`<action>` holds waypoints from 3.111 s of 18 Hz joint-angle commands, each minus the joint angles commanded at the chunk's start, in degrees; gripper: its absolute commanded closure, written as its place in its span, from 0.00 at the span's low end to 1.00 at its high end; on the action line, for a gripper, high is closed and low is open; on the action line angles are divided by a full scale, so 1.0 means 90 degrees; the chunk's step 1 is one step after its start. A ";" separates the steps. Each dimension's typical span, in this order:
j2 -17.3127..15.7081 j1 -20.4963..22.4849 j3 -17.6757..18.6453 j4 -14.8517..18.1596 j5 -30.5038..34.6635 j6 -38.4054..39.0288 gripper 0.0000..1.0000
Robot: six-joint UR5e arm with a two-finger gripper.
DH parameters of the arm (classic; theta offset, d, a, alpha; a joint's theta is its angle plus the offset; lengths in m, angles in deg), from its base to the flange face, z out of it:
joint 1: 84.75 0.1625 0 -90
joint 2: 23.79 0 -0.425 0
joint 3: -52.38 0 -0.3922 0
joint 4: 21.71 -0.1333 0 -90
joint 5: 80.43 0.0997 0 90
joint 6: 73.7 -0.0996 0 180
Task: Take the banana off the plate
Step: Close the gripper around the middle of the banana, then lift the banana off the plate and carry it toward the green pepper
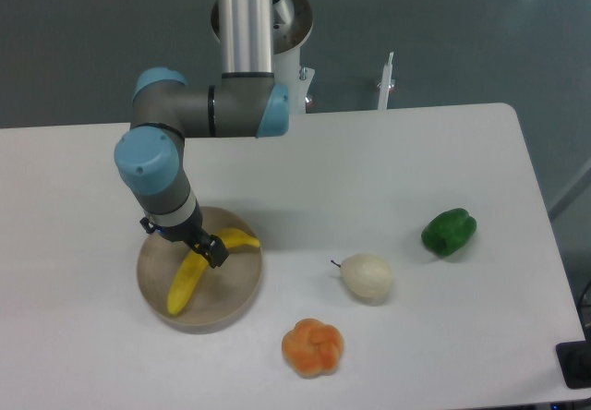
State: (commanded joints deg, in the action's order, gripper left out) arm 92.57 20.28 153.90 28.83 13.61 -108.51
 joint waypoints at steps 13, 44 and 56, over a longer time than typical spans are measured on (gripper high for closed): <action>0.0215 -0.0010 -0.0049 -0.0215 0.0010 0.0166 0.57; -0.0996 0.2352 -0.0273 0.0010 0.0058 -0.2293 0.61; -0.0791 0.3154 -0.1025 0.0108 0.0088 -0.3144 0.61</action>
State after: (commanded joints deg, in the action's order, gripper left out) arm 85.45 48.66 144.67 29.80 14.40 -136.81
